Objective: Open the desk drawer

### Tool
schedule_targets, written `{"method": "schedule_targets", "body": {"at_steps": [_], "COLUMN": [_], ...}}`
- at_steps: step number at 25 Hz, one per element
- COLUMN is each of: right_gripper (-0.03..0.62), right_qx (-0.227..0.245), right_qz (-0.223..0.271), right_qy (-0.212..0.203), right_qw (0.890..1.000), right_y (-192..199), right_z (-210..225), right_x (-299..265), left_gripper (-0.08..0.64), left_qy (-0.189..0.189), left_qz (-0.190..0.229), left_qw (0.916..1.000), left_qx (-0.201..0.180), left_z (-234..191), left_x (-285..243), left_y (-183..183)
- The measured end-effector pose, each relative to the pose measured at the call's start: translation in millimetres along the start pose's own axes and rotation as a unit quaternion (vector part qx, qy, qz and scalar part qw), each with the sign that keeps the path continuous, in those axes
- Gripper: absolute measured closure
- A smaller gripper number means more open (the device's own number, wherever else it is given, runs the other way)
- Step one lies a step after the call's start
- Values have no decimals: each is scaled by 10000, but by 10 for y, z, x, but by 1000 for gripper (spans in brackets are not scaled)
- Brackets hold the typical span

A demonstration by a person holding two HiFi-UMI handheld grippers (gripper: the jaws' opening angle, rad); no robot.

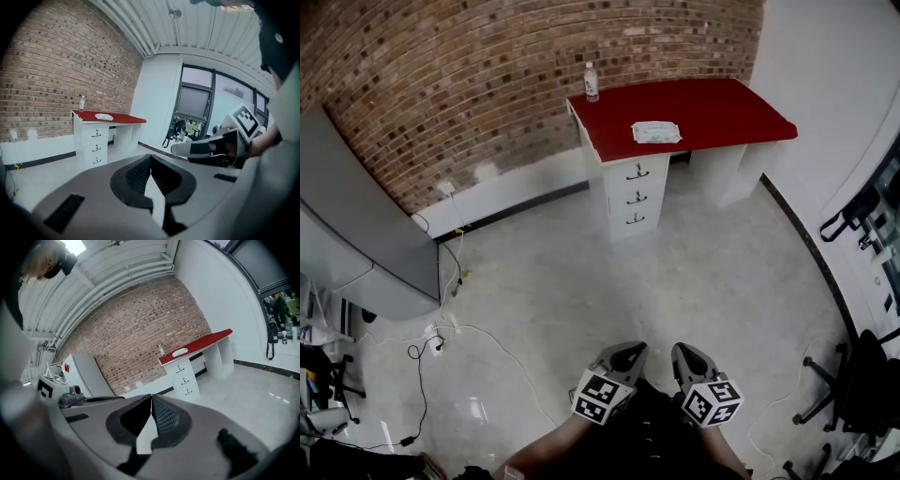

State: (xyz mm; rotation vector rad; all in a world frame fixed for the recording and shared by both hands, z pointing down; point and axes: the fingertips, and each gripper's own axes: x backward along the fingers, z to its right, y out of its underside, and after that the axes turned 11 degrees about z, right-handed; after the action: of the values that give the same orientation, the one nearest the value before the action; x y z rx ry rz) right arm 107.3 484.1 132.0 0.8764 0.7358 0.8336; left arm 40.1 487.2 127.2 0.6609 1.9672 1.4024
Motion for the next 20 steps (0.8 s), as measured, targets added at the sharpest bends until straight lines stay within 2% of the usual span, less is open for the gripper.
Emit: {"method": "schedule_targets", "body": {"at_steps": [11,16,20], "right_gripper": [578,579,578], "right_qx": [-274,-269,-295], "right_qz": [-157,-208,-109], "right_qy": [-12,8,84], "right_qw": [9995,9994,9995], "right_y": [124,117,-40], "right_z": [78,146,265], "right_x": [-87,-320,-598], "left_gripper": [551,551,551], "left_qy": [-55,-86,-99], "left_qz": [-195,-214,-204], "left_qw": [9998,9997,9996], "left_qx": [92,115,177], "left_z": [-16,-242,-509], "left_x": [-42,-142,-344], "left_y": [152,124,23]}}
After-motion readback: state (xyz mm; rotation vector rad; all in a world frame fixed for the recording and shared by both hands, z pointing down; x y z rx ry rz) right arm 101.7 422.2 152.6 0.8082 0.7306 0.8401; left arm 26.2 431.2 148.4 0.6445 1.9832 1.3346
